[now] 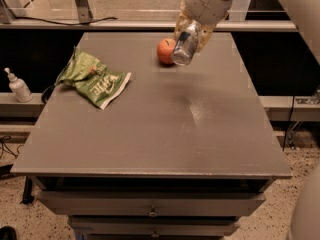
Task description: Move redbull can near apple
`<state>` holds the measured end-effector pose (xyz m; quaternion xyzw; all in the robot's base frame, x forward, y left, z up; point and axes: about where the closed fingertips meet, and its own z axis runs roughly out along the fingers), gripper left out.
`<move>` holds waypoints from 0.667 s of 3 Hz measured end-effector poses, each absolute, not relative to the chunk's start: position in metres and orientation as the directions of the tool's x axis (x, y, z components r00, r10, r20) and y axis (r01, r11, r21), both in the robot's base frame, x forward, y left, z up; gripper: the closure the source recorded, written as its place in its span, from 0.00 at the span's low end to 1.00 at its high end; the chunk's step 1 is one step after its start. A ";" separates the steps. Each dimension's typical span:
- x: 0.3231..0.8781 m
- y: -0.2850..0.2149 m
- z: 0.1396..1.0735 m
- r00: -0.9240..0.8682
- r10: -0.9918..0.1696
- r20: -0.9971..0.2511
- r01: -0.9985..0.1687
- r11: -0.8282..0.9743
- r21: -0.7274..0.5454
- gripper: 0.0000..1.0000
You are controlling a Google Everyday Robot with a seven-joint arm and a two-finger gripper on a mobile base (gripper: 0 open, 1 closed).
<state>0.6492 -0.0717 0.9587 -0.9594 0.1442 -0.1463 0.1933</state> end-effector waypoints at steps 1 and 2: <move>0.676 -0.084 0.947 0.925 -0.307 0.223 -0.172 -0.863 -0.475 1.00; 0.692 -0.083 0.927 0.936 -0.282 0.212 -0.138 -0.847 -0.514 1.00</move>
Offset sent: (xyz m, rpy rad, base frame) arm 0.0582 -0.0151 -0.0492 0.1600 -0.0286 0.1224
